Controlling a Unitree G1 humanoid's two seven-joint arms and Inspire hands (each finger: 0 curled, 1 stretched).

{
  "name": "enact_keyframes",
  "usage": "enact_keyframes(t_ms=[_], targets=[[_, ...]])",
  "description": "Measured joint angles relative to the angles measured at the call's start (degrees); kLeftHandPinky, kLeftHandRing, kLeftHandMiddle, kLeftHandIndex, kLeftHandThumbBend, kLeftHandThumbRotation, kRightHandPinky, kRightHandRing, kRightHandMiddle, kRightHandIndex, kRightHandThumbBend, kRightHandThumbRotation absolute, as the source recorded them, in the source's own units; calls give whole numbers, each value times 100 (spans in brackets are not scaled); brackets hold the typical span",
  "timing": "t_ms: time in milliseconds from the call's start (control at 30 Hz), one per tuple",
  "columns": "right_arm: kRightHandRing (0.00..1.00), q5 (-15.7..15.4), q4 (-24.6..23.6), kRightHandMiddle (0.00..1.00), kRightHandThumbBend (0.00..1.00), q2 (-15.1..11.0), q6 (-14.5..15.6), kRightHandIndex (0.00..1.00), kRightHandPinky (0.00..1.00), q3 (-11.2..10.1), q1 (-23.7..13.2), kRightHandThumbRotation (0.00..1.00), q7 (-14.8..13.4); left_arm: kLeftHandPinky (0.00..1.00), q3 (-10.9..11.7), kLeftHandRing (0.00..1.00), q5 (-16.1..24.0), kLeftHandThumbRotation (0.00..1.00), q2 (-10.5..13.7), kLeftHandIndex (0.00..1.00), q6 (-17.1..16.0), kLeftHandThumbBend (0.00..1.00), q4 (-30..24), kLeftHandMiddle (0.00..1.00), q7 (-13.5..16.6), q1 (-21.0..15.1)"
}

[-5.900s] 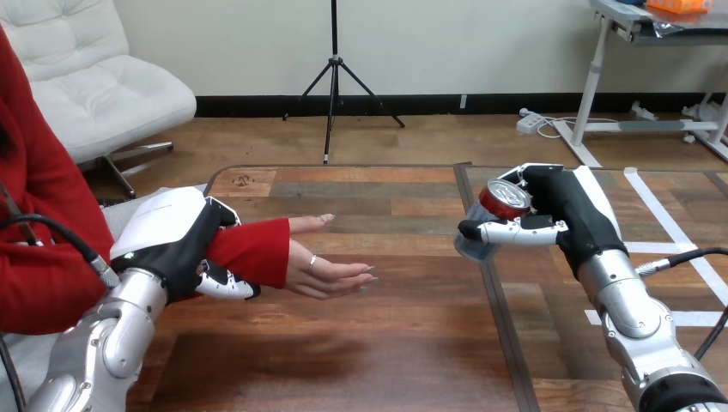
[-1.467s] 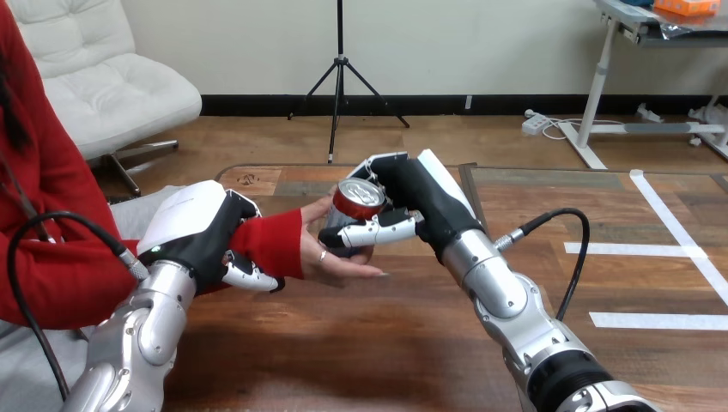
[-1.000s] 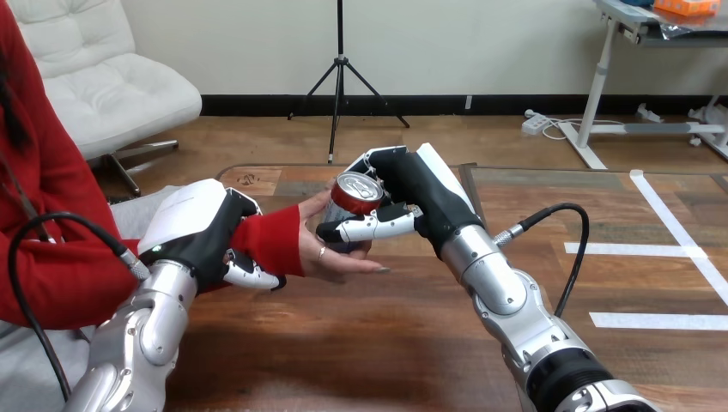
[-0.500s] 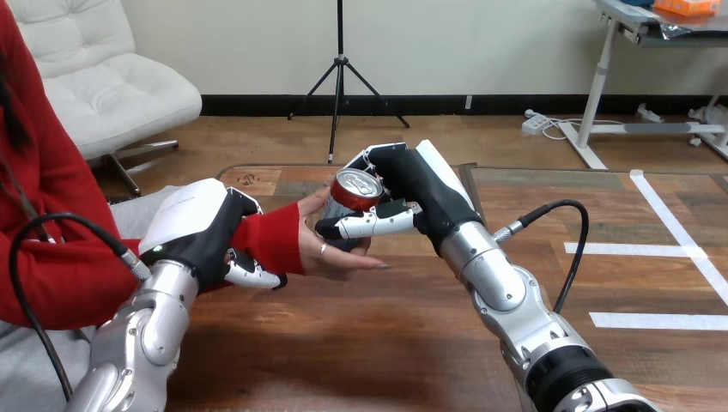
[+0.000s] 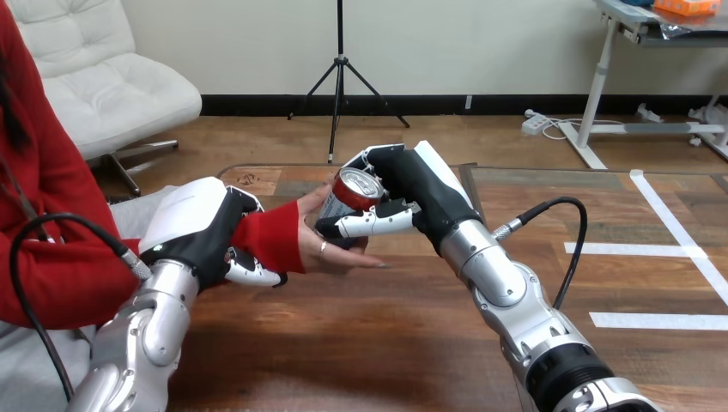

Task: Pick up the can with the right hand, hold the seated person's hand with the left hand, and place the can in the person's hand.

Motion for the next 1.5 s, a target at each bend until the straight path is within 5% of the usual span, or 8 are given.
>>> enact_keyframes(t_ms=[633, 1100, 1500], targets=[[71, 71, -163, 75, 98, -35, 5, 77, 59, 0, 1, 75, 181, 55, -12, 66, 237, 9, -6, 66, -127, 76, -282, 68, 280, -32], [81, 135, -222, 83, 100, -188, 4, 84, 69, -3, 3, 87, 235, 65, -8, 75, 272, 16, -2, 73, -202, 83, -488, 76, 442, -53], [85, 166, -230, 88, 100, -263, -23, 89, 74, -31, 19, 96, 235, 72, -11, 82, 288, 36, 3, 81, -202, 95, -541, 82, 443, -52]])
